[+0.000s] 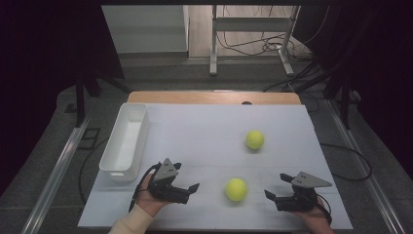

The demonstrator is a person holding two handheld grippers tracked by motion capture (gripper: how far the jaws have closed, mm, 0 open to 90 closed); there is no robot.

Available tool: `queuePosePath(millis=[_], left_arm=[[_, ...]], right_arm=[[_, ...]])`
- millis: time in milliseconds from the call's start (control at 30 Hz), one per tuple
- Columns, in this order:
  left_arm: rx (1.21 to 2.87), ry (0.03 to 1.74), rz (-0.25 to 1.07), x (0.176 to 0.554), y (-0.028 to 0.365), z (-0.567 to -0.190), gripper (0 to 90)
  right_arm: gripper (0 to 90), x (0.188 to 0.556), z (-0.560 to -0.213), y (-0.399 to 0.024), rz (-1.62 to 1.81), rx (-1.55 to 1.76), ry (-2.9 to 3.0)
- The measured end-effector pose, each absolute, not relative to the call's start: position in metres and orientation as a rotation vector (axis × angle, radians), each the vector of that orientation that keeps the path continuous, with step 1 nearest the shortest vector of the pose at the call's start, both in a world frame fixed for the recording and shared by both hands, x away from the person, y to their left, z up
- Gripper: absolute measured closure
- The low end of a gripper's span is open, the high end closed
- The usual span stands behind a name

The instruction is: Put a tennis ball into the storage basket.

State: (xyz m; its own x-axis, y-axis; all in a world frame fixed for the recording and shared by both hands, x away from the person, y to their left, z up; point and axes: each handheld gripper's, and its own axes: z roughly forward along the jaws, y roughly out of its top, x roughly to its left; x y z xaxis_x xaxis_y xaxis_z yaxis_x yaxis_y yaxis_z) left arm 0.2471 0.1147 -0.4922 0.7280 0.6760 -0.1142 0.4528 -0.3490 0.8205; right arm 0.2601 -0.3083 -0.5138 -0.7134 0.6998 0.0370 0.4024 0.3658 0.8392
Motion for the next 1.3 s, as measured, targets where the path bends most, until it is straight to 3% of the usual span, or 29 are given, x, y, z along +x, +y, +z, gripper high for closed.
queuePosePath(millis=[1300], left_arm=[[2.053,0.726,0.211,0.255,0.058,-0.479,7.1]], right_arm=[[13.3,0.263,-0.513,-0.304,1.255,0.953,2.312]])
